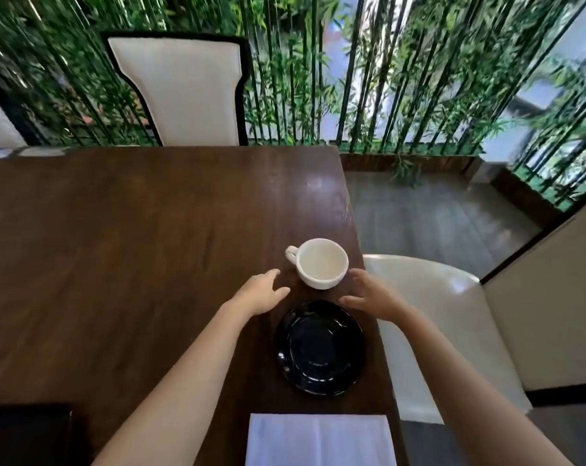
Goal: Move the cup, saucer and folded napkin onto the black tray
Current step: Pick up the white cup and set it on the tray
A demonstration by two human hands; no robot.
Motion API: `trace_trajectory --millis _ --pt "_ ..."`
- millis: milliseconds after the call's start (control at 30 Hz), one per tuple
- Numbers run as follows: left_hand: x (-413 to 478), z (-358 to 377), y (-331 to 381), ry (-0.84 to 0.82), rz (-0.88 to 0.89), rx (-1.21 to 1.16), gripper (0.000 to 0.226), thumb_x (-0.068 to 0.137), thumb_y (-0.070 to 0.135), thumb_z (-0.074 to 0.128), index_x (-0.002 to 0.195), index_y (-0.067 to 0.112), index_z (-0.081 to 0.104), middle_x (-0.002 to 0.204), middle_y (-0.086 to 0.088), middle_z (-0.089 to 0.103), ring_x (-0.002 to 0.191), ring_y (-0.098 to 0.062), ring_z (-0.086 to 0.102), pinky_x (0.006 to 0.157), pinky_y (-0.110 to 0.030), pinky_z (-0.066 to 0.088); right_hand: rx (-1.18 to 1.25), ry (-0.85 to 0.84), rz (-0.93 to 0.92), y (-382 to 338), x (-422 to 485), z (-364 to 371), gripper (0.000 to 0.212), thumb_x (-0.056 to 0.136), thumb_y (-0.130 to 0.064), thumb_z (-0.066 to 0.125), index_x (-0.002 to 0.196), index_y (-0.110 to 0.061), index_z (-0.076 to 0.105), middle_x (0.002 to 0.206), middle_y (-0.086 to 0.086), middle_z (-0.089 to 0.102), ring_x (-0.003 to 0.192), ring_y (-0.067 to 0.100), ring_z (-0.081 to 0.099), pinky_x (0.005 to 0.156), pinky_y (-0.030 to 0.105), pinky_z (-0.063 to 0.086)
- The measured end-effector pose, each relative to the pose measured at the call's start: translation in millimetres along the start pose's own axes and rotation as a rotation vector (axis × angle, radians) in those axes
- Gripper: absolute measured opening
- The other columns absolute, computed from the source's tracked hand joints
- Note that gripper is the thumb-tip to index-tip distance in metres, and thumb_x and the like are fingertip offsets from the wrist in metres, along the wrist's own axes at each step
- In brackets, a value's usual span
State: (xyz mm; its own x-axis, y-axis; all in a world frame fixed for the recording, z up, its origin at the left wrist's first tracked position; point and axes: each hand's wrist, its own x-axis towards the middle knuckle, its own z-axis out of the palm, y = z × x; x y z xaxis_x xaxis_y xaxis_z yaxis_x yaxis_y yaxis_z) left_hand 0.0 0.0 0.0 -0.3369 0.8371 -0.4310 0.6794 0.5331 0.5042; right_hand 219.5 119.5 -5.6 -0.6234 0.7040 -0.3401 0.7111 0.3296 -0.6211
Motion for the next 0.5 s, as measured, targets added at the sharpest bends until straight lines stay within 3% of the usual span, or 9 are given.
trace_trajectory --millis 167,267,367,500 --pt "19 7 1 0.124 -0.001 -0.104 0.078 0.087 0.036 0.060 0.148 0.017 0.016 0.146 -0.013 0.040 0.132 -0.030 0.039 0.107 -0.044 0.037 0.169 0.058 -0.016 2 19 11 0.071 0.074 -0.023 0.076 0.134 -0.018 0.039 0.123 0.003 0.059 0.105 0.018 0.058 0.087 0.027 0.045" --pt "31 9 3 0.205 0.026 -0.249 0.089 0.080 0.027 0.071 0.148 0.020 0.014 0.146 -0.012 0.039 0.126 -0.028 0.045 0.105 -0.039 0.040 0.316 0.080 -0.050 -1 26 14 0.074 0.071 -0.018 0.078 0.133 -0.018 0.039 0.129 0.002 0.055 0.113 0.019 0.057 0.096 0.036 0.048" --pt "39 12 5 0.239 0.099 -0.349 0.092 0.075 0.018 0.076 0.147 0.021 0.020 0.146 -0.008 0.039 0.108 -0.018 0.053 0.088 -0.025 0.041 0.436 0.068 -0.102 -3 30 15 0.075 0.069 -0.011 0.080 0.129 -0.026 0.036 0.132 0.000 0.048 0.118 0.013 0.051 0.095 0.025 0.044" --pt "45 17 9 0.231 0.203 -0.449 0.085 0.074 0.007 0.074 0.144 0.022 0.029 0.143 -0.007 0.039 0.114 -0.018 0.053 0.094 -0.031 0.046 0.564 -0.009 -0.134 -1 30 14 0.083 0.071 -0.002 0.078 0.130 -0.032 0.029 0.137 -0.001 0.042 0.125 0.011 0.045 0.098 0.023 0.042"
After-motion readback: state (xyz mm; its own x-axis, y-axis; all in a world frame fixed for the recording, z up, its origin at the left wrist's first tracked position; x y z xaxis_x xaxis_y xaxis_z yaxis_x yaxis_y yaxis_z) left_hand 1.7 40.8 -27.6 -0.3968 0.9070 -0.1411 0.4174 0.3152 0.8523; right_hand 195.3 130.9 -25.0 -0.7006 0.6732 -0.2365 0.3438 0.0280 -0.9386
